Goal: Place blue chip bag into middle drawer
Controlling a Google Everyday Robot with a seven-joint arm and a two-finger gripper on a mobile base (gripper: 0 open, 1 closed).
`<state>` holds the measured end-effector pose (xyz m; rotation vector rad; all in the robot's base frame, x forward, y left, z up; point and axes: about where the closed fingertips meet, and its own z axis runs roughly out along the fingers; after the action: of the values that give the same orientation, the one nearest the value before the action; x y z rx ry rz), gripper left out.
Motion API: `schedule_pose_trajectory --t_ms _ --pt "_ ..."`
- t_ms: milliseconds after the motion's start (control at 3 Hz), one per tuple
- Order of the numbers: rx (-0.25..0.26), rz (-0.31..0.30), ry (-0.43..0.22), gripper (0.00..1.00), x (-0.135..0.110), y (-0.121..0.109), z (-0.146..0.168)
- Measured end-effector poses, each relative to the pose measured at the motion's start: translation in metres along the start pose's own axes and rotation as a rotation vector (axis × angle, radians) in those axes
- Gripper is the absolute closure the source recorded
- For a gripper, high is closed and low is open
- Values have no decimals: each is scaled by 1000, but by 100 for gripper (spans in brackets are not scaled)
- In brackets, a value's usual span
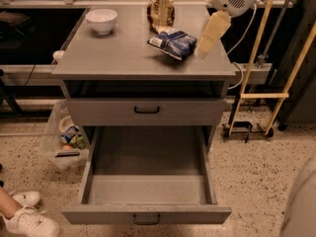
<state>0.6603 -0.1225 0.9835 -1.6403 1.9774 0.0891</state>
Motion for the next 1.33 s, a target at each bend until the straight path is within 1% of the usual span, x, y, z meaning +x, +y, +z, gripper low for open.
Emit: schedule_pose_trajectory --t_ms 333,667,1000,1333 --pt "0 0 0 0 0 0 0" --pt "48 35 15 0 5 -29 5" --pt "51 92 124 0 26 -67 47" --pt "35 123 226 0 51 -82 72"
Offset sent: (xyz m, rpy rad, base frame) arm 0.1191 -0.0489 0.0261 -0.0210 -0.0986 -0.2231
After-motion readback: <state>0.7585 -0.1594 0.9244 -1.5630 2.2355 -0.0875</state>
